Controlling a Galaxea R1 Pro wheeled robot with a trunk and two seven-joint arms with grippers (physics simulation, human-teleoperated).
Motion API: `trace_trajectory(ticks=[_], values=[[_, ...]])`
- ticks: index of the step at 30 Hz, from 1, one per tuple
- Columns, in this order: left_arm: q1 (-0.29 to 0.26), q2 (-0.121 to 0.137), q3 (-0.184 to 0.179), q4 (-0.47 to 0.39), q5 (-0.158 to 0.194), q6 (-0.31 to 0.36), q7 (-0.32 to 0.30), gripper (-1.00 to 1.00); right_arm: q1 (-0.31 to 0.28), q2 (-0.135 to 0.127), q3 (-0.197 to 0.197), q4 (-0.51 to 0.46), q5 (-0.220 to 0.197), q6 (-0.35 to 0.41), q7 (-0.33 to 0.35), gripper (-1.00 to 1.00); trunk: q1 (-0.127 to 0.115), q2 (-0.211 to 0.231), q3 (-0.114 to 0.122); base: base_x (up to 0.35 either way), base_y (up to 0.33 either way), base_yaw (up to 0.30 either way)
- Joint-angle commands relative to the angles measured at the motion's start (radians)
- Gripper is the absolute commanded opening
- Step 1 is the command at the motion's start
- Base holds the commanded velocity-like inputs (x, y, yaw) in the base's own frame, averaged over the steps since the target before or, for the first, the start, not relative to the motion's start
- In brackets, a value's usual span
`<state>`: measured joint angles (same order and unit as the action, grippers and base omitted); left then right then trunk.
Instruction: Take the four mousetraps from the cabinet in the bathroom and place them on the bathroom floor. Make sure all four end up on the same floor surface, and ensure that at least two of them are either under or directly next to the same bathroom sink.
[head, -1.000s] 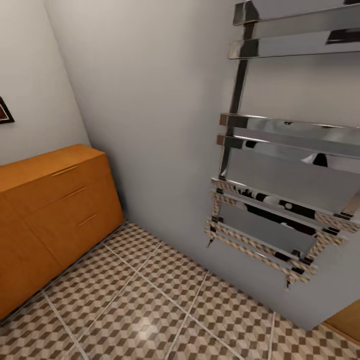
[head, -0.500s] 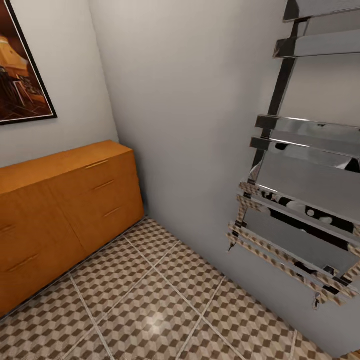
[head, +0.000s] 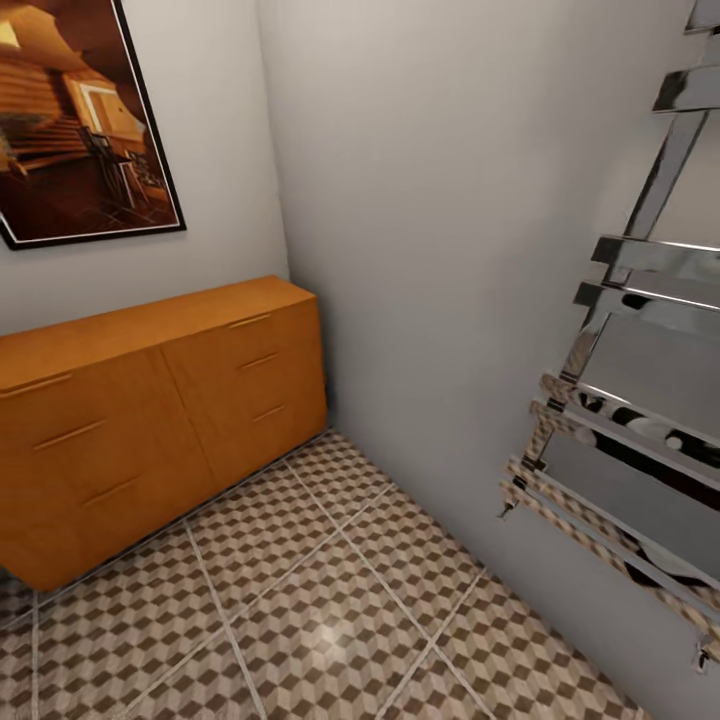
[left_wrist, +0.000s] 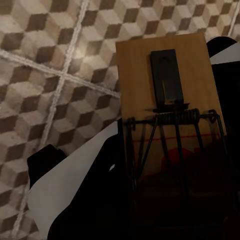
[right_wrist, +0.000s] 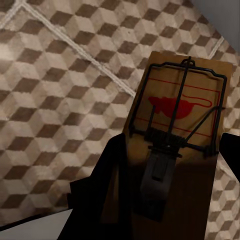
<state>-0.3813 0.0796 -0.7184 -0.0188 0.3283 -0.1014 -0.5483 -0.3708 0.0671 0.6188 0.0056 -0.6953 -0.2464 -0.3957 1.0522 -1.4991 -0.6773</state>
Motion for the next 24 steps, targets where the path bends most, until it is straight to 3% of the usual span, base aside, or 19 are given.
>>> trace_trajectory(ticks=[1, 16, 24], values=[[-0.001, 0.000, -0.009, 0.000, 0.004, -0.006, 0.001, -1.00, 0.000, 0.000, 0.009, 0.001, -0.010, -0.004, -0.002, -1.00, 0.000, 0.000, -0.001, 0.000, 0.000, 0.292], [-0.001, 0.000, -0.008, 0.000, 0.004, -0.006, 0.001, -1.00, 0.002, -0.002, 0.009, 0.002, -0.011, -0.002, 0.026, -1.00, 0.000, 0.000, -0.001, 0.000, 0.000, 0.292], [-0.001, 0.001, 0.017, 0.000, 0.003, -0.007, 0.001, -1.00, 0.002, -0.002, 0.009, 0.002, -0.010, -0.002, 0.028, -1.00, 0.000, 0.000, -0.001, 0.000, 0.000, 0.292]])
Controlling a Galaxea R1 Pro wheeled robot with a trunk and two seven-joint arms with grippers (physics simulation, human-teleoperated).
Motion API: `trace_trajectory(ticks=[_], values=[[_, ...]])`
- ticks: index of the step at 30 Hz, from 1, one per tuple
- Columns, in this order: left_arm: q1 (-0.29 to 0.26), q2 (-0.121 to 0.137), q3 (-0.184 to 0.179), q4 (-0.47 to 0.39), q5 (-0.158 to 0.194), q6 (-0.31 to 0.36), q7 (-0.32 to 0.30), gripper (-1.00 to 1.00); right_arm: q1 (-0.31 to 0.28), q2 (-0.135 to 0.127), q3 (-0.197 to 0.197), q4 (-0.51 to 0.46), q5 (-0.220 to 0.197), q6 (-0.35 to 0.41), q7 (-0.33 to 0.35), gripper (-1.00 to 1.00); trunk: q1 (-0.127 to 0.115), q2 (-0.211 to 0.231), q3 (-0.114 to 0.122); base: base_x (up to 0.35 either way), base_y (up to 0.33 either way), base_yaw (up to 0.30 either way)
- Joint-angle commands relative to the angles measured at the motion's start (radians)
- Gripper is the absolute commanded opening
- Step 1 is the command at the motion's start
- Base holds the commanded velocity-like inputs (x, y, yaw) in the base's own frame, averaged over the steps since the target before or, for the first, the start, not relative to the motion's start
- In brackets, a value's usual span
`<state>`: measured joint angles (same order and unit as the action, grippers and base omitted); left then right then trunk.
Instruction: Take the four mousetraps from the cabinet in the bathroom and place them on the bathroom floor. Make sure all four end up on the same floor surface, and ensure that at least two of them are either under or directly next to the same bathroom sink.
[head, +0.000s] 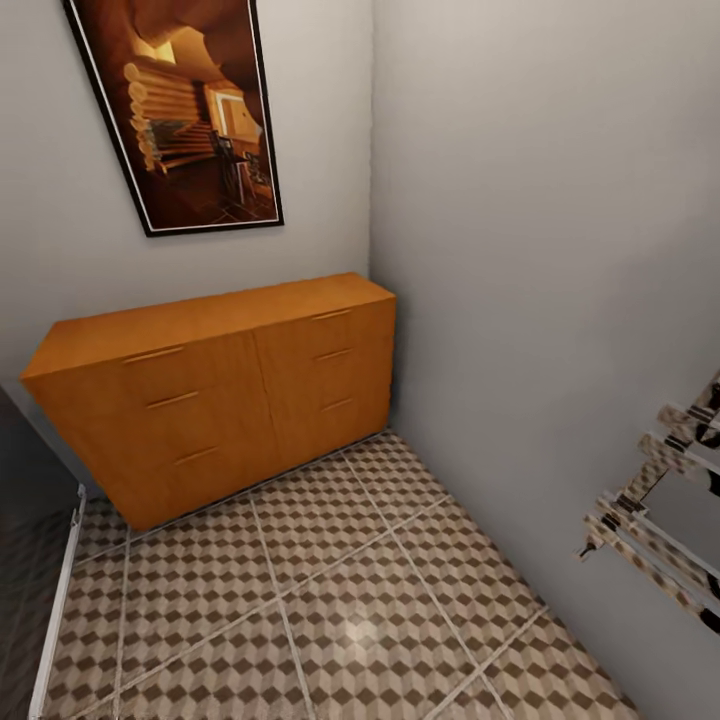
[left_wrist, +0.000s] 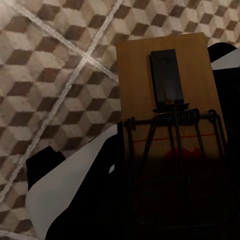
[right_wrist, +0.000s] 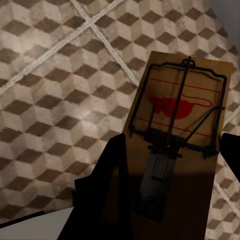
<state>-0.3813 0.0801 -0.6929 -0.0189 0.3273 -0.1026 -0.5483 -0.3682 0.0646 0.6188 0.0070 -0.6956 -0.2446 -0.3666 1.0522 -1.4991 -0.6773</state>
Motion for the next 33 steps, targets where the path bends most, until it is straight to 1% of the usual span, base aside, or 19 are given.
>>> trace_trajectory(ticks=[1, 33], values=[[-0.001, 0.000, -0.008, 0.000, 0.004, -0.006, 0.001, -1.00, -0.001, 0.000, 0.009, 0.001, -0.010, -0.004, -0.002, -1.00, 0.000, 0.000, -0.001, 0.000, 0.000, 0.292], [-0.001, 0.000, -0.007, 0.001, 0.004, -0.006, 0.001, -1.00, 0.000, 0.000, 0.009, 0.001, -0.010, -0.004, -0.002, -1.00, 0.000, 0.000, -0.001, 0.000, 0.000, 0.292]])
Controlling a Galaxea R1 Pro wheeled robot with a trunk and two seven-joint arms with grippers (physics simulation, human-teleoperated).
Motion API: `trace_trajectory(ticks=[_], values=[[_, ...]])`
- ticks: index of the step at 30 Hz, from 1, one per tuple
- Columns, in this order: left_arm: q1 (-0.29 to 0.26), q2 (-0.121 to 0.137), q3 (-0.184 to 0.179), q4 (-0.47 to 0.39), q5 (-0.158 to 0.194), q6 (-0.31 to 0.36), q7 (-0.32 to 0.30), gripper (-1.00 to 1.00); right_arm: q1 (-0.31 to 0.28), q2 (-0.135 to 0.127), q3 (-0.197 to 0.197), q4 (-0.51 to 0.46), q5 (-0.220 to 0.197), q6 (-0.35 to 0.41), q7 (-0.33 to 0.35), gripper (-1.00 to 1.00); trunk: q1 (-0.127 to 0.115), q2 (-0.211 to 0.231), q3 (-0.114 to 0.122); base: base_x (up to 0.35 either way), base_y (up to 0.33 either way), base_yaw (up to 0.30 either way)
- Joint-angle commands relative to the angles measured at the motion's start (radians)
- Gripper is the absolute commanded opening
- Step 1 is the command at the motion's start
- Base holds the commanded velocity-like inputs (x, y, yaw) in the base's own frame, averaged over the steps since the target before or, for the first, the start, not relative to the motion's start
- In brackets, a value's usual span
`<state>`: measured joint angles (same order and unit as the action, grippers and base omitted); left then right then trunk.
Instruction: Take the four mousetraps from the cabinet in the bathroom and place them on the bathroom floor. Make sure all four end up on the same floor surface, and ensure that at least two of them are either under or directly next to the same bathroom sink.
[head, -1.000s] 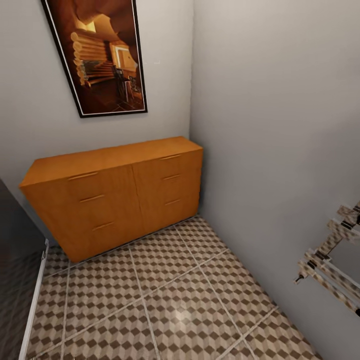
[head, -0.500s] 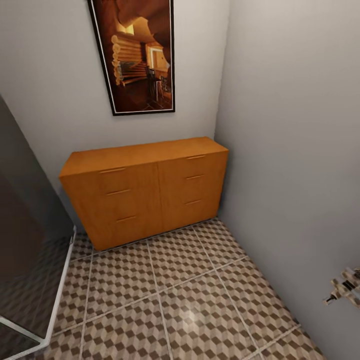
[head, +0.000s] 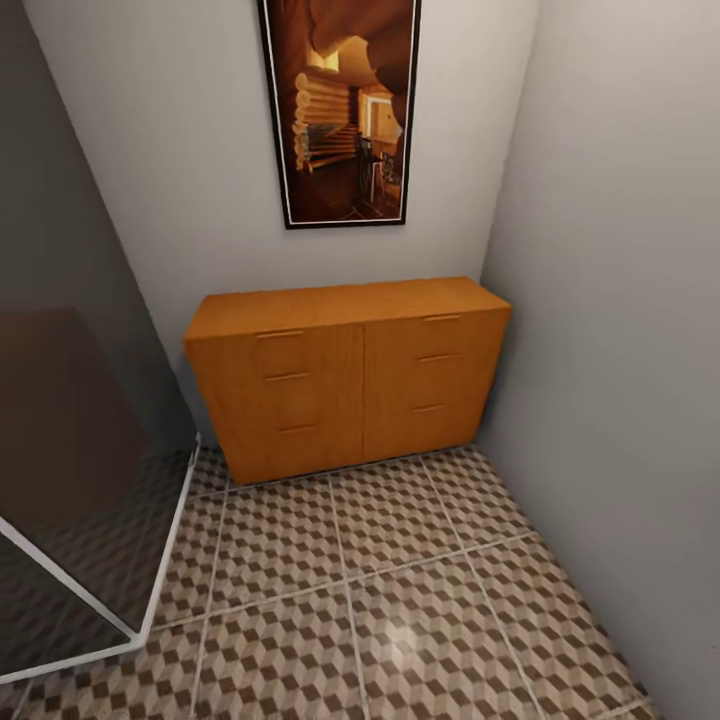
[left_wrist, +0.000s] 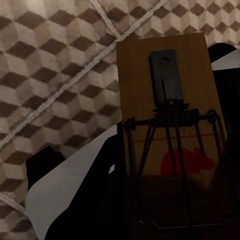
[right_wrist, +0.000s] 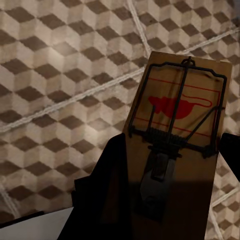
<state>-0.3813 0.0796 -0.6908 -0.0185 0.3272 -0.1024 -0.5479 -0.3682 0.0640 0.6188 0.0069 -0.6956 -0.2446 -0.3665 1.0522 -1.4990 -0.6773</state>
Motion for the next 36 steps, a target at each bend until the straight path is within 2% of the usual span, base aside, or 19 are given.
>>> trace_trajectory(ticks=[1, 36], values=[[-0.001, 0.000, -0.009, 0.000, 0.004, -0.006, 0.001, -1.00, -0.001, 0.000, 0.009, 0.001, -0.010, -0.004, -0.002, -1.00, 0.000, 0.000, -0.001, 0.000, 0.000, 0.292], [-0.001, 0.001, -0.009, 0.000, 0.004, -0.006, 0.001, -1.00, 0.000, 0.000, 0.009, 0.001, -0.010, -0.004, 0.000, -1.00, 0.000, 0.000, -0.001, 0.000, 0.000, 0.292]])
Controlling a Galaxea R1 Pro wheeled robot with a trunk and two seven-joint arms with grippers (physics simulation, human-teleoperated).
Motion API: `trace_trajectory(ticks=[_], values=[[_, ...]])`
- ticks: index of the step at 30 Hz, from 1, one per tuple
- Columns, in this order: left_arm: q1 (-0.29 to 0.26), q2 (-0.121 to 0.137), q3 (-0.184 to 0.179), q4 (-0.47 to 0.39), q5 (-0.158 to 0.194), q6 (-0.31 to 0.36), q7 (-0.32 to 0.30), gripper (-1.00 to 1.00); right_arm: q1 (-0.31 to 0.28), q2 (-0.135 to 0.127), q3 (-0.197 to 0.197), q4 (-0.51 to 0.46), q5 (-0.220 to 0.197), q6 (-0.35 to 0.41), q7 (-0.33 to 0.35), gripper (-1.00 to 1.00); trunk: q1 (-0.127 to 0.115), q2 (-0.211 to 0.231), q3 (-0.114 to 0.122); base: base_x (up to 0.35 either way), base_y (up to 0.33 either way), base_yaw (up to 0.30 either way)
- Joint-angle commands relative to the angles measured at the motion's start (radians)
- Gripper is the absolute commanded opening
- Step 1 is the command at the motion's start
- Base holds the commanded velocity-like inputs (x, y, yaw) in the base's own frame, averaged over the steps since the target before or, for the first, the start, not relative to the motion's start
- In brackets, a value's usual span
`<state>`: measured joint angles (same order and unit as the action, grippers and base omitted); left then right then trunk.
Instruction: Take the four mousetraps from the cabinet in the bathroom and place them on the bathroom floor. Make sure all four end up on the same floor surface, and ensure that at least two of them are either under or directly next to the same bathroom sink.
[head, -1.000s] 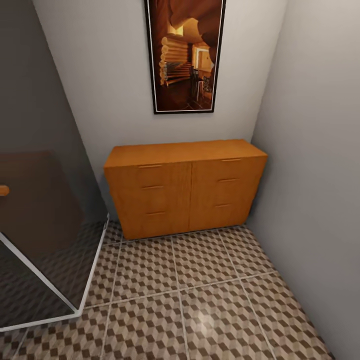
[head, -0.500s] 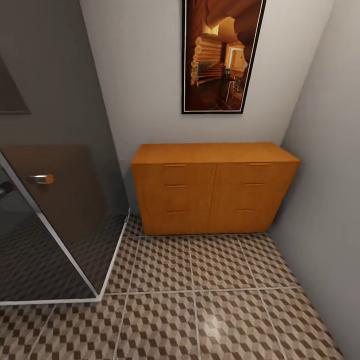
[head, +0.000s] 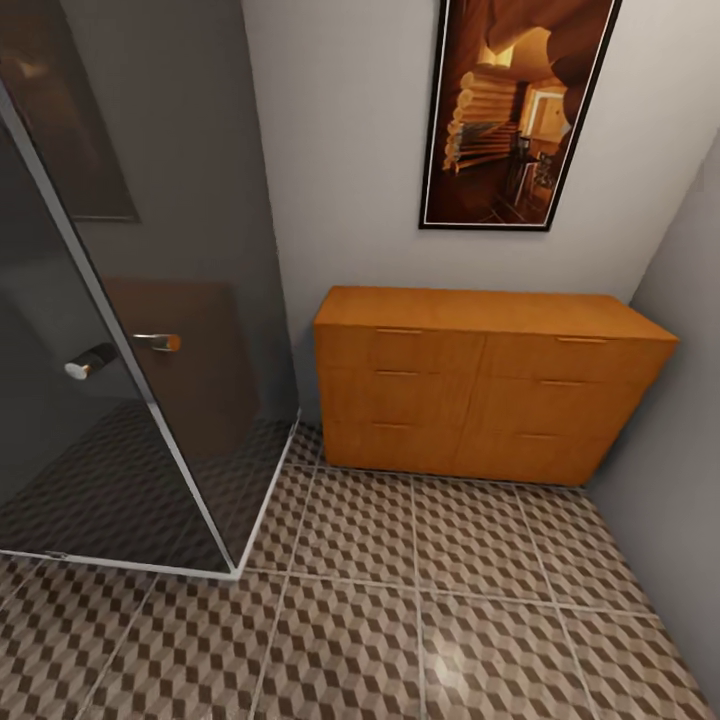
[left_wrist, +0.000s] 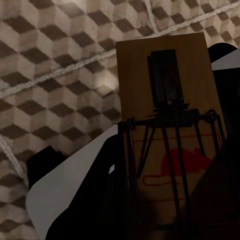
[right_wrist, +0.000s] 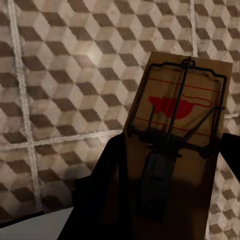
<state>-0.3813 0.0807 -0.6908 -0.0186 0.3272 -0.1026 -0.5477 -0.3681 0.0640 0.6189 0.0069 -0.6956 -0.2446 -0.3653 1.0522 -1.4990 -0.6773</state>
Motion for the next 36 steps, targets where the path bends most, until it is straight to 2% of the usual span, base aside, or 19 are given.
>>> trace_trajectory(ticks=[1, 36], values=[[-0.001, 0.000, -0.009, 0.001, 0.004, -0.006, 0.001, -1.00, -0.001, 0.000, 0.009, 0.001, -0.010, -0.004, -0.001, -1.00, 0.000, 0.000, -0.001, 0.000, 0.000, 0.292], [-0.001, 0.000, -0.009, 0.001, 0.004, -0.006, 0.001, -1.00, -0.001, 0.000, 0.009, 0.001, -0.010, -0.004, -0.001, -1.00, 0.000, 0.000, -0.001, 0.000, 0.000, 0.292]])
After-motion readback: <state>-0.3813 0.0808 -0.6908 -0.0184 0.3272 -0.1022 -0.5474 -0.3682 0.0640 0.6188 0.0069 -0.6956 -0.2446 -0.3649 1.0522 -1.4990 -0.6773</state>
